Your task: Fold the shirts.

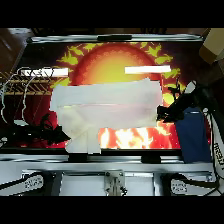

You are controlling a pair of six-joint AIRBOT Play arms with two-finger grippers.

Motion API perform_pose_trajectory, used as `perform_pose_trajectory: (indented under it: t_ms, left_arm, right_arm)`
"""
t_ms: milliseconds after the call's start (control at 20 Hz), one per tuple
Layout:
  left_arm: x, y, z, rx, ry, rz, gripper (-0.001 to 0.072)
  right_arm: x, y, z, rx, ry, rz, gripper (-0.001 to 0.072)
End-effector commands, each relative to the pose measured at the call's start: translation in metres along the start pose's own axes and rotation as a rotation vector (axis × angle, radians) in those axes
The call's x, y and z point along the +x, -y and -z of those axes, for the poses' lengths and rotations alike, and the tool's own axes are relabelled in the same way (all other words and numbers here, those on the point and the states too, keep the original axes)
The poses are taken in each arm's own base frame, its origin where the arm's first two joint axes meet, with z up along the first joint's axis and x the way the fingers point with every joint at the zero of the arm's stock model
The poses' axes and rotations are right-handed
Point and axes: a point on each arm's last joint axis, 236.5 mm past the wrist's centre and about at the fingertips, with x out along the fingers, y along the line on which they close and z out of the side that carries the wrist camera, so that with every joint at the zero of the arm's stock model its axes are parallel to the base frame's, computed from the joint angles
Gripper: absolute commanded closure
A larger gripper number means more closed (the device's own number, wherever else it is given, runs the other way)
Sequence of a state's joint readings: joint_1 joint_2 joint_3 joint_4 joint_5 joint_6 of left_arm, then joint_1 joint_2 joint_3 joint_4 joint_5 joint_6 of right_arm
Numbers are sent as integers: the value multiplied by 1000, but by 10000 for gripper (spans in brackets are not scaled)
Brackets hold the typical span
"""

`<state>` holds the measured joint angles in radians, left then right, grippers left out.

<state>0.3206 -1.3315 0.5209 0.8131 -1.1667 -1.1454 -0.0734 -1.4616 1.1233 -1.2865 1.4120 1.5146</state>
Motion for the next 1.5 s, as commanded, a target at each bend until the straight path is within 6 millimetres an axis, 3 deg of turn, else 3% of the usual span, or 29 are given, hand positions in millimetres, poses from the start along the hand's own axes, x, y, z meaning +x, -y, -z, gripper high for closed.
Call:
perform_pose_trajectory:
  t_ms: [0,50,100,200,400,650,750,850,900,950,1150,1300,1450]
  left_arm:
    - [-6,3,3,27,-3,15,671]
    - [-7,4,4,30,-5,17,671]
    - [-7,5,6,32,-11,20,671]
    - [-7,6,9,42,-21,25,671]
    - [-7,7,10,42,-27,29,671]
    - [-7,9,12,40,-35,37,671]
    - [-7,11,11,38,-31,44,671]
    - [-10,13,7,47,-22,44,671]
    - [-13,15,2,67,-10,44,671]
    - [-19,19,-4,100,7,43,671]
    - [-68,61,-26,347,50,62,671]
    - [-112,90,-73,441,208,19,673]
    - [-145,117,-123,489,360,-16,672]
  right_arm:
    - [33,-7,-1,62,38,-69,255]
    - [35,-4,-1,62,42,-60,190]
    - [35,-1,-1,51,39,-49,59]
    - [35,2,1,42,34,-35,59]
    - [37,-5,-19,76,111,-75,61]
    - [56,-12,-20,117,62,-125,63]
    - [58,-11,-23,129,72,-123,233]
    - [57,-14,-23,133,69,-137,533]
    - [54,-18,-21,120,65,-151,623]
    - [50,-21,-19,88,70,-156,667]
    - [5,-21,-26,-95,222,-92,669]
    - [-27,-24,-44,-117,343,-66,669]
    - [-58,-30,-88,-122,478,-60,669]
